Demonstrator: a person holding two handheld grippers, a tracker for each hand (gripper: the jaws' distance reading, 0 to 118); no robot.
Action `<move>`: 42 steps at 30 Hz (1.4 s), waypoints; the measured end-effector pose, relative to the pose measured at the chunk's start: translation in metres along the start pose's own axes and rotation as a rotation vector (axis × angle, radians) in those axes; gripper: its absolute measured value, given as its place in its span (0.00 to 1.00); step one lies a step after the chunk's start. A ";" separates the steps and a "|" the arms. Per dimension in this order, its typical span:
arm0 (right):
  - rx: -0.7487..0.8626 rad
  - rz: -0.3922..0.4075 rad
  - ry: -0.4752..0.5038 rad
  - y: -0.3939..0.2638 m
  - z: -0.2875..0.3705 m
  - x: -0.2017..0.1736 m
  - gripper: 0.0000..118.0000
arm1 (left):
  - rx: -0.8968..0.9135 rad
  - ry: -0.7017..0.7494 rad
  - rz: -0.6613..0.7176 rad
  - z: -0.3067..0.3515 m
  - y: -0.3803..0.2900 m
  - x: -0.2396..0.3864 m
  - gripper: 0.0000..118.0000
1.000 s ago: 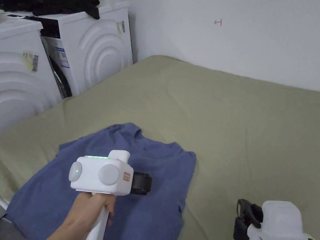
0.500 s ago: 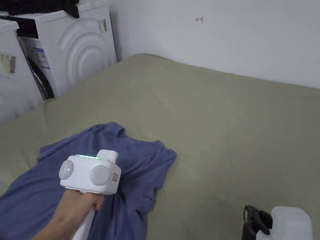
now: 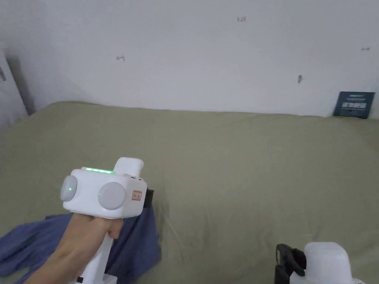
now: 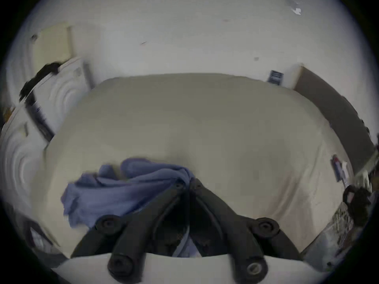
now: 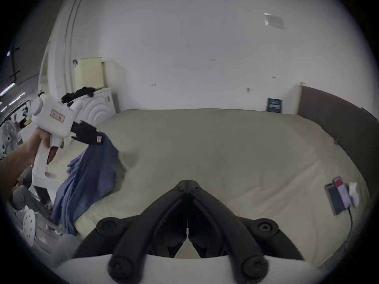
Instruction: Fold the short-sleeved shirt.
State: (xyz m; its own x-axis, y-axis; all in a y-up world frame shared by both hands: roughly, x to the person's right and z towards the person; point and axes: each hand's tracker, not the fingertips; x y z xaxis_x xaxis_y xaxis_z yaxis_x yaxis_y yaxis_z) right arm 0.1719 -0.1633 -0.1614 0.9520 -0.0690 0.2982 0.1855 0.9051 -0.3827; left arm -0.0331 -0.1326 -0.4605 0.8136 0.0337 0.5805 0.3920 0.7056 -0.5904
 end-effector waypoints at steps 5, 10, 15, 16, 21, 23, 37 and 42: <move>0.005 -0.053 -0.133 -0.003 0.028 0.059 0.02 | 0.035 -0.206 -0.128 -0.027 0.044 0.137 0.00; -0.008 -0.090 -0.249 -0.013 0.044 0.104 0.02 | 0.043 -0.361 -0.232 -0.048 0.056 0.259 0.00; -0.032 -0.127 -0.301 -0.028 0.048 0.129 0.02 | -0.091 -0.344 -0.238 -0.107 0.027 0.304 0.00; -0.041 -0.131 -0.305 -0.031 0.046 0.131 0.02 | -0.111 -0.319 -0.253 -0.119 0.020 0.303 0.00; -0.071 -0.150 -0.308 -0.038 0.033 0.137 0.02 | -0.160 -0.317 -0.208 -0.155 -0.001 0.292 0.00; -0.075 -0.155 -0.306 -0.038 0.030 0.136 0.02 | -0.144 -0.331 -0.185 -0.155 -0.003 0.285 0.09; 0.091 -0.063 -0.206 0.009 0.058 0.083 0.02 | 0.362 -0.046 -0.013 0.102 -0.040 0.125 0.69; 0.158 -0.005 -0.184 0.017 0.080 0.056 0.02 | 0.534 0.204 0.081 0.192 -0.098 0.071 0.00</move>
State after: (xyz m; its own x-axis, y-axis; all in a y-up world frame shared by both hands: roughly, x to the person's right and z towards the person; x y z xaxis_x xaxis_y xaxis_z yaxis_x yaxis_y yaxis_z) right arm 0.2085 -0.1182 -0.0809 0.8880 -0.0094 0.4598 0.1364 0.9602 -0.2436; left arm -0.0963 -0.0634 -0.2536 0.9192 0.0023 0.3938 0.0973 0.9676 -0.2329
